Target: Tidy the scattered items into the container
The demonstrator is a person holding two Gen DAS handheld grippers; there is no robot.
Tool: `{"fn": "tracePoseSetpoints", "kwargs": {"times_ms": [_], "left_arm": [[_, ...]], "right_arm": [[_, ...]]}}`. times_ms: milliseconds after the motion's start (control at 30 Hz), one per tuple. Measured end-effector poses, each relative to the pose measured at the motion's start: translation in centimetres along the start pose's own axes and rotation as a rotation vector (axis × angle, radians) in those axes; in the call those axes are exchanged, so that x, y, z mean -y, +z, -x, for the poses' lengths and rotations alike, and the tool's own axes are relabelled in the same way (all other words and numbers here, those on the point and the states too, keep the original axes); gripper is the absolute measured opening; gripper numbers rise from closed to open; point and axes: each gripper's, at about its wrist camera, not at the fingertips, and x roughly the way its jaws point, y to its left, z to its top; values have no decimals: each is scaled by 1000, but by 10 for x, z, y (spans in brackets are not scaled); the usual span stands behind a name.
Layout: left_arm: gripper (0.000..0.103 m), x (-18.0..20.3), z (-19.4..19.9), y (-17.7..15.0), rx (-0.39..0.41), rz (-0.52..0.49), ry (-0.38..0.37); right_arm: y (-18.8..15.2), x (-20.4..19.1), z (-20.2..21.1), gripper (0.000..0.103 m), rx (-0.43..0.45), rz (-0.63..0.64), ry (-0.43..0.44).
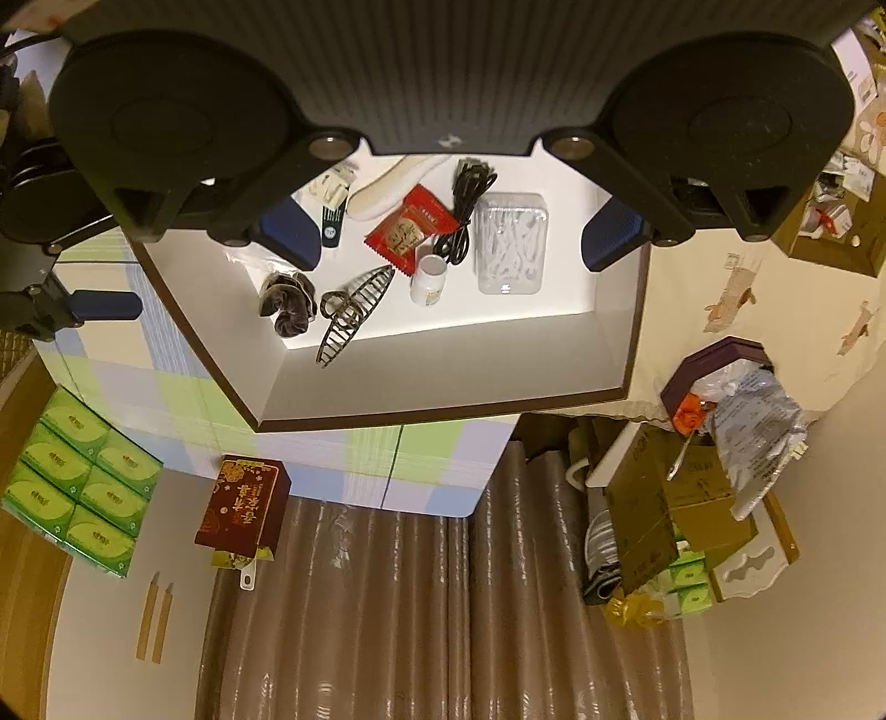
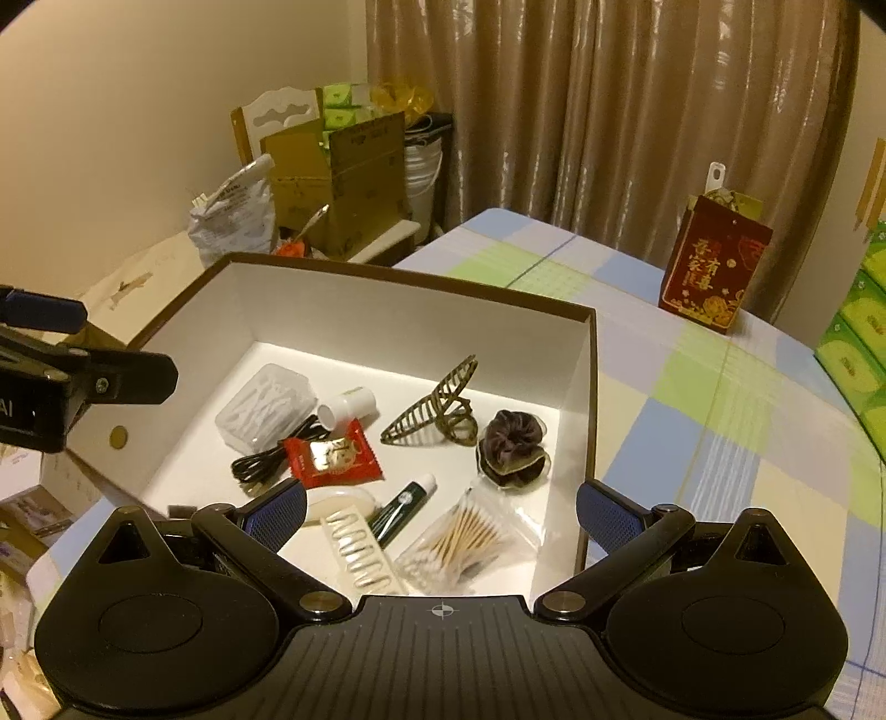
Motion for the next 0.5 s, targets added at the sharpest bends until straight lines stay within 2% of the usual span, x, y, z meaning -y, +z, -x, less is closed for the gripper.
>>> {"fn": "tracePoseSetpoints", "kwargs": {"times_ms": [500], "left_arm": [[99,22,44,-29,16,6,56]], "right_arm": [[-27,-2,38,101,12,26,47]]}}
